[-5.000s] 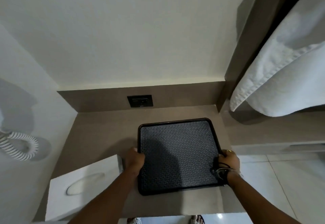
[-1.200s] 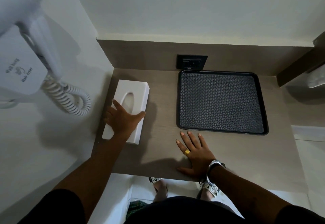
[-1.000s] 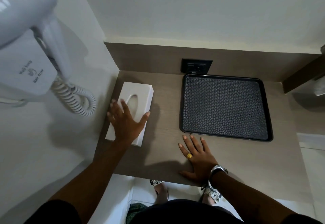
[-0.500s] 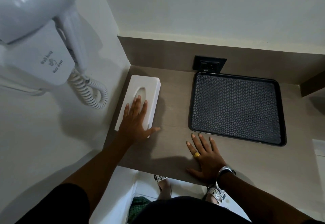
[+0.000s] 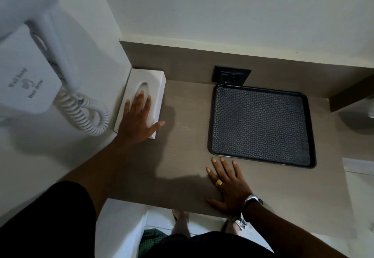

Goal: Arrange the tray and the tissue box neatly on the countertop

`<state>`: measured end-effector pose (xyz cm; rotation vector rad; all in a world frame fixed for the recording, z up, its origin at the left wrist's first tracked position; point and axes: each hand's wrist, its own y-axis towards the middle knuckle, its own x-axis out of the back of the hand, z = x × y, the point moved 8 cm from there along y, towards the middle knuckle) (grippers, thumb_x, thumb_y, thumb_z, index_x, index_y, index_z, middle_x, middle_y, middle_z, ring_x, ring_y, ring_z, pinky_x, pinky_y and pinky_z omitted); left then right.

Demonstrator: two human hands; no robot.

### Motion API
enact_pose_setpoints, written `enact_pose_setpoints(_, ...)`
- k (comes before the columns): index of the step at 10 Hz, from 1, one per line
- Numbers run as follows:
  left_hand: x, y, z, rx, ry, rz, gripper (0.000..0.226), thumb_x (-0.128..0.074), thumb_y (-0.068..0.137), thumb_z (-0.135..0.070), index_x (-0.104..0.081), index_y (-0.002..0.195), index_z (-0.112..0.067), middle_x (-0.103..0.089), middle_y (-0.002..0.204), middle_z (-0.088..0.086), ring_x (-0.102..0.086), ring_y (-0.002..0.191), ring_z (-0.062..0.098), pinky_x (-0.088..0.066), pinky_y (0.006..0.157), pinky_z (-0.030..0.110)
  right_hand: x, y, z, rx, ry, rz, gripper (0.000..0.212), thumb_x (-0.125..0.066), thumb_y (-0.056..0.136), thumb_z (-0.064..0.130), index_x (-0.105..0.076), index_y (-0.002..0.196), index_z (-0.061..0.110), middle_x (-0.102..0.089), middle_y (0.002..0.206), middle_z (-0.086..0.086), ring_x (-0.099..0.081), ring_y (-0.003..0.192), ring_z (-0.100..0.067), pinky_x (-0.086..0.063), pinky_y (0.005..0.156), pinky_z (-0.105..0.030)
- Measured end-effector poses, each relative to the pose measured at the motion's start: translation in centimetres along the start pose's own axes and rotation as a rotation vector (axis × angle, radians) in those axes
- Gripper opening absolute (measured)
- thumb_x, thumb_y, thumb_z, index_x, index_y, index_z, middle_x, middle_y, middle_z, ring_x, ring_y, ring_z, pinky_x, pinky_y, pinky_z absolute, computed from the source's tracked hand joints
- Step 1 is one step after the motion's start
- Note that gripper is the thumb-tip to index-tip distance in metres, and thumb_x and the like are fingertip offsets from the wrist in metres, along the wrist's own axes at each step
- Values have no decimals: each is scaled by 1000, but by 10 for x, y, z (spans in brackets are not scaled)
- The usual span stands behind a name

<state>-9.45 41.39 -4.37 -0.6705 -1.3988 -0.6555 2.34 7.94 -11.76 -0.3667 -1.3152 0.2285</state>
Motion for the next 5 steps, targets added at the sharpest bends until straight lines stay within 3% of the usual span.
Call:
enact_pose_setpoints(3, -4, 4, 6, -45, 5, 21, 93, -25, 87, -75, -24, 155, -11, -19, 163, 17, -21, 151, 35, -14, 121, 56, 1, -2, 0, 2, -24, -15, 97, -41, 79, 82, -30, 153, 20, -21, 162, -15, -18, 147, -41, -13, 114, -67)
enact_pose_setpoints(4, 14, 3, -2, 8, -6, 7, 90, -22, 91, -70, -33, 150, -4, -26, 160, 21, -26, 149, 37, -15, 121, 58, 2, -1, -3, -2, -27, -30, 97, -42, 78, 82, -30, 153, 21, -23, 161, -15, -21, 146, -41, -15, 113, -67)
enact_pose_setpoints(5, 62, 13, -37, -69, -128, -141, 80, -23, 97, -61, -41, 146, 0, -30, 158, 22, -28, 148, 38, -18, 121, 58, 2, -1, -2, -50, -23, -13, 94, -45, 78, 80, -36, 151, 21, -30, 159, -14, -30, 143, -40, -26, 110, -66)
